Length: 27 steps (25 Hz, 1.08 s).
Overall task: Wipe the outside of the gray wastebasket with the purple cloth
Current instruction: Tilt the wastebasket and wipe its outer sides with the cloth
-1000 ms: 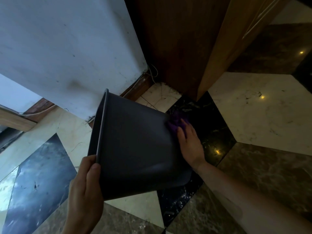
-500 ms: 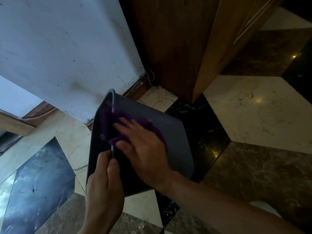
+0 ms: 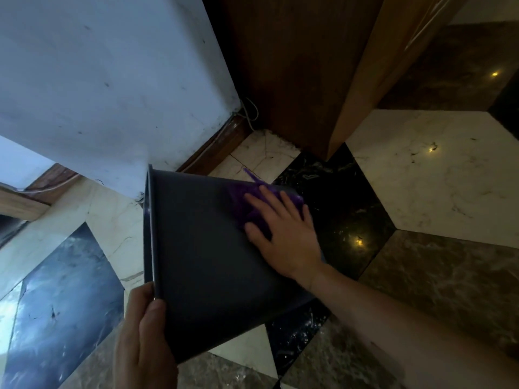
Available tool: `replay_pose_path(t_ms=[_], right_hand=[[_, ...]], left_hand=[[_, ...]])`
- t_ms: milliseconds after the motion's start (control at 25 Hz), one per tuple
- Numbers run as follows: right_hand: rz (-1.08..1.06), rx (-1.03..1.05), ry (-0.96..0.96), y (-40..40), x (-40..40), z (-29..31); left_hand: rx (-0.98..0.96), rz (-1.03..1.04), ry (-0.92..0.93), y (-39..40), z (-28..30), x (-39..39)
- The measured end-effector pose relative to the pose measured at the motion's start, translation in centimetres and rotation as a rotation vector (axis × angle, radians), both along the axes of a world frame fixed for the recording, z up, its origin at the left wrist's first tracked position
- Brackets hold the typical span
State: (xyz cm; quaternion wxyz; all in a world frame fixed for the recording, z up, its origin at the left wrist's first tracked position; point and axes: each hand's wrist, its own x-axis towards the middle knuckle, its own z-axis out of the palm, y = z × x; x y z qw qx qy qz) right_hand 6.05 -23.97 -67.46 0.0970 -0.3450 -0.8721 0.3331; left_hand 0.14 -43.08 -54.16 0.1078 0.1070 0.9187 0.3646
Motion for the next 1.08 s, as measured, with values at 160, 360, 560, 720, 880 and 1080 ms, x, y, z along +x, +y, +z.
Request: replay_pose_path(t_ms=[160, 360, 560, 720, 880, 1080], right_hand=[[-0.113, -0.139, 0.013, 2.9, 1.7, -2.1], [-0.117, -0.168, 0.052, 3.4, 2.2, -2.5], [-0.238, -0.346, 0.102, 3.9, 3.9, -3.8], [-0.505, -0.670, 0.223, 3.1, 4.3, -4.5], [-0.669, -0.762, 0.401, 4.1, 3.9, -1.8], [-0.672, -0.735, 0.595, 3.7, 4.9, 1.3]], left_hand=[[-0.051, -0.015, -0.188, 1.3, 1.8, -2.1], [0.064, 0.006, -0.467, 8.2, 3.5, -11.2], [-0.072, 0.075, -0.291, 15.3, 2.1, -15.4], [-0.152, 0.066, -0.062, 15.1, 2.1, -13.5], [-0.024, -0.081, 0.120, 12.7, 4.1, -10.9], [0.292, -0.314, 0.068, 6.6, 4.9, -7.1]])
